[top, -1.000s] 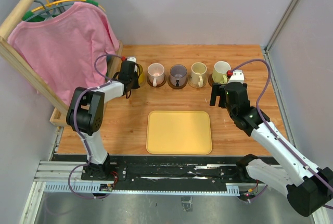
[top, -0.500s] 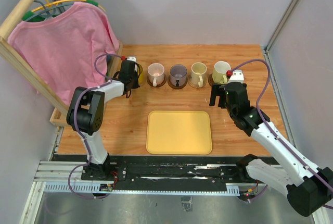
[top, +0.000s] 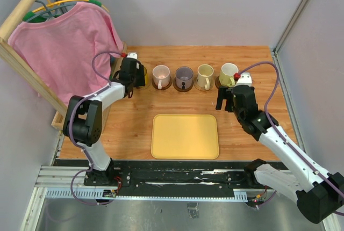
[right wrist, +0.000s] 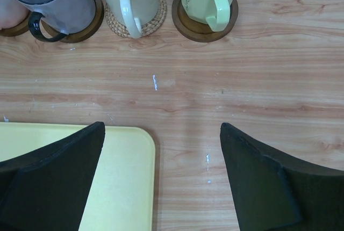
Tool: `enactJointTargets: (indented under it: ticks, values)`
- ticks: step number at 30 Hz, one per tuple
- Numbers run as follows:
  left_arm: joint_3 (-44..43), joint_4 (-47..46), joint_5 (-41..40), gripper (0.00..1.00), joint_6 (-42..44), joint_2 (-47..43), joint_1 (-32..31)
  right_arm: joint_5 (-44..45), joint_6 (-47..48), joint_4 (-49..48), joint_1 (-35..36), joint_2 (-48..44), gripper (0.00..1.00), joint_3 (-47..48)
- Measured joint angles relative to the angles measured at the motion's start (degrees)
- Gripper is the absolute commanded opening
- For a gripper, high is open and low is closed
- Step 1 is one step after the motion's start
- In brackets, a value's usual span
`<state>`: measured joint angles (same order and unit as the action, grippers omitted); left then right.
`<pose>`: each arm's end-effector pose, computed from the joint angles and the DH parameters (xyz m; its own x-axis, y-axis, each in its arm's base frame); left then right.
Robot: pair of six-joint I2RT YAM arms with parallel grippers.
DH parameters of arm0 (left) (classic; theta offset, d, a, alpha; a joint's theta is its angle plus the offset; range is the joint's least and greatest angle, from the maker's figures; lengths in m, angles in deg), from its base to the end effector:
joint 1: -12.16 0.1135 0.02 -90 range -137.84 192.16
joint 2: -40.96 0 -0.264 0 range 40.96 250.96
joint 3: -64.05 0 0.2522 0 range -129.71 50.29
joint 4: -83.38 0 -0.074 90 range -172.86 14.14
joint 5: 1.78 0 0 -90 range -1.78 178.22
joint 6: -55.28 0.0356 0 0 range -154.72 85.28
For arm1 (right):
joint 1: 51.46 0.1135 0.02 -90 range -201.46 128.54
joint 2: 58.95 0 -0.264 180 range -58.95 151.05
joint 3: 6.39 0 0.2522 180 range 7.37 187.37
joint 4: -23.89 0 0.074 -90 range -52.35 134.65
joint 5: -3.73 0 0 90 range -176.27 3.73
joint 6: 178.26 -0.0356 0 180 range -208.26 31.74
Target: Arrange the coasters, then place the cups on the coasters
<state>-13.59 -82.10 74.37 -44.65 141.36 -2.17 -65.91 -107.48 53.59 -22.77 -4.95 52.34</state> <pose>0.3767 -0.0874 0.2098 -0.5877 -0.0227 -0.8088 -0.0463 0.9989 0.0056 0.1932 0.0916 0.3025 -0.4068 0.1292 -0.9043 -0.0418 0.9863 0.1597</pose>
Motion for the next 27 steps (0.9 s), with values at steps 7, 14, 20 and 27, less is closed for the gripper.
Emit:
enactJointTargets:
  ticks: [7, 14, 20, 27]
  values:
    - [2.5, 1.5, -0.3, 0.68, -0.8, -5.5, 0.0, -0.2, -0.1, -0.2, 0.0, -1.0, 0.9, -0.7]
    - [6.9, 4.0, -1.3, 0.68, -1.2, -13.2, 0.0, 0.6, 0.0, -0.2, 0.0, -2.2, 0.9, -0.7]
    - [12.4, 5.8, -1.5, 0.81, -3.3, -24.5, 0.0, 2.3, 0.9, -0.2, -1.5, -3.2, 0.93, -0.7]
    - [16.0, 7.5, -2.6, 0.98, -6.5, -38.7, 0.0, 1.6, 0.2, -0.2, -13.0, -4.9, 0.98, -0.7]
